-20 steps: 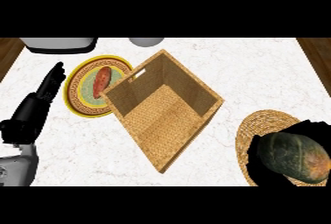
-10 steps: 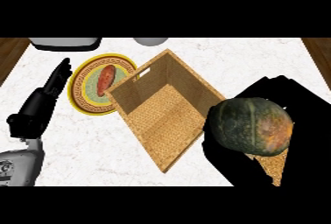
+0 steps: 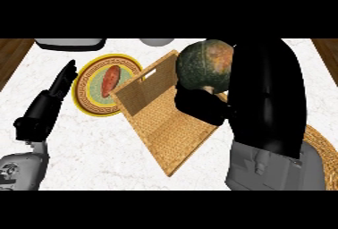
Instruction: Pick the squash from the placemat and place it in the basket
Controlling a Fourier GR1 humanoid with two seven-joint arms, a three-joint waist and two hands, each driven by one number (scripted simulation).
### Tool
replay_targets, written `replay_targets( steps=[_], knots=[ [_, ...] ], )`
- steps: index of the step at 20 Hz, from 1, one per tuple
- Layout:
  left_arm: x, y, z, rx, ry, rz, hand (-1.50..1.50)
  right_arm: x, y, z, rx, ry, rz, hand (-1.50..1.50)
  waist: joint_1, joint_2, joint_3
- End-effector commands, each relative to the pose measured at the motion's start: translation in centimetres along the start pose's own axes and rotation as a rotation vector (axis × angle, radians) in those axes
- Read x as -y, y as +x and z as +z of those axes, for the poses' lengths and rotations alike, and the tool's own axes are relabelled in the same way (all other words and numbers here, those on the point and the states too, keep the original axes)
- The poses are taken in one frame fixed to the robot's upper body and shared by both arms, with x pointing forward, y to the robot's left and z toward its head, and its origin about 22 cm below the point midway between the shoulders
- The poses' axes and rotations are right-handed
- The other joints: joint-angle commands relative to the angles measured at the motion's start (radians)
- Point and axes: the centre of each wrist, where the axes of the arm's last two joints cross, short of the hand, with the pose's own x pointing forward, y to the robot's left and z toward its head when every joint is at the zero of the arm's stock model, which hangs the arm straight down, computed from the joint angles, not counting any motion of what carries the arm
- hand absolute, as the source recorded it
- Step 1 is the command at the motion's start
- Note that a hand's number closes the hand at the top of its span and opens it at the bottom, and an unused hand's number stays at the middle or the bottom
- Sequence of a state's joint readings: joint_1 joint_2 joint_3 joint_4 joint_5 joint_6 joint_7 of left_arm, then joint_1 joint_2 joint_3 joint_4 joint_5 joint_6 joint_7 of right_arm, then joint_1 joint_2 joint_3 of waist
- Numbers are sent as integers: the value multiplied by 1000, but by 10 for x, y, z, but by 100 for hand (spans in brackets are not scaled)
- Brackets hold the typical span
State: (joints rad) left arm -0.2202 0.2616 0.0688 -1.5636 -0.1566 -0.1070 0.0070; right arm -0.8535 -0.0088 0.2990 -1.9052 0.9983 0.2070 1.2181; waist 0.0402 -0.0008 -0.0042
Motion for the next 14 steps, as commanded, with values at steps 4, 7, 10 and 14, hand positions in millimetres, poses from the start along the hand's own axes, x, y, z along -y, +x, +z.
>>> replay_targets(
  steps=[4, 7, 10, 14],
  knots=[
    [-6, 6, -9, 2, 17, -5, 0, -18, 22, -30, -293, 142, 93, 150, -15, -4, 1],
    [3, -3, 5, -20, -6, 0, 0, -38, 23, -39, -322, 164, 277, 150, -10, -14, 0],
    [-11, -5, 1, -29, 16, -1, 0, -48, 25, -40, -323, 174, 359, 150, -31, -12, 0],
    [-15, -7, 0, -32, 23, -10, 0, -56, 31, -45, -292, 237, 451, 150, -34, -9, 1]
  ],
)
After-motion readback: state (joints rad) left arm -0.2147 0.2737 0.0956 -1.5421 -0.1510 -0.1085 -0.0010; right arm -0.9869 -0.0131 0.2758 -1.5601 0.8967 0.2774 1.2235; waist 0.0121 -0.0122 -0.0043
